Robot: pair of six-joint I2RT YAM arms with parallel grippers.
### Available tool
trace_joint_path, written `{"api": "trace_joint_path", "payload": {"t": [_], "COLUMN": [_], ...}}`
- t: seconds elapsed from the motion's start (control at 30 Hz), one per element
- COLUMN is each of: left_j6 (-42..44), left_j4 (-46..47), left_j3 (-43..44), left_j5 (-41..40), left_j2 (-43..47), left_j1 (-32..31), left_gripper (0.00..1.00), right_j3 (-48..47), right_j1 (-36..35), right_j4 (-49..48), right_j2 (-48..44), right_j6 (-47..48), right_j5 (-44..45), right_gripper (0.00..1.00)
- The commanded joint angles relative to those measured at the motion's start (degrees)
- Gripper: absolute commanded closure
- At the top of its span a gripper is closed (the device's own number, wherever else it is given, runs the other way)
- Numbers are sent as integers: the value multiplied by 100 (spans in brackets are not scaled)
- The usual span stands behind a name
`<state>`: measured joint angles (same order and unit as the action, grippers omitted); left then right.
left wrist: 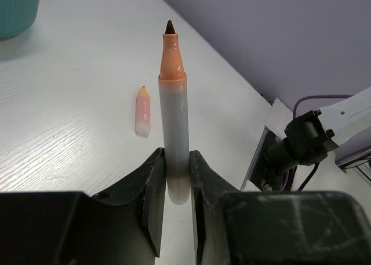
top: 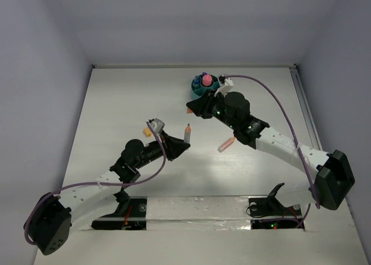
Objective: Sort the stationery into containers
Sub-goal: Close the pen cap on the pen.
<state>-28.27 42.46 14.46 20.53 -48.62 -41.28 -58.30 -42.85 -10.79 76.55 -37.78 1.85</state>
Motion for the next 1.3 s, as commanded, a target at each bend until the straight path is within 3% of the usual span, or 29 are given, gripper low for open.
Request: {"api": "trace_joint_path", "payload": {"t": [0.0, 1.27], "left_j6": [164, 234], "left_j4": [246, -299], "left_j3": [39, 119], "left_j5": [-102, -858], "left_j2": [-121, 98], "left_j1": [-30, -30], "left_gripper": [100, 100], "right_j3": [-374, 249], "right_j1": [-57, -874], "right_j4": [-723, -495], "right_j2": [61, 149], "right_j6": [174, 131], "right_j5": [237, 905], "right_gripper": [90, 90]}}
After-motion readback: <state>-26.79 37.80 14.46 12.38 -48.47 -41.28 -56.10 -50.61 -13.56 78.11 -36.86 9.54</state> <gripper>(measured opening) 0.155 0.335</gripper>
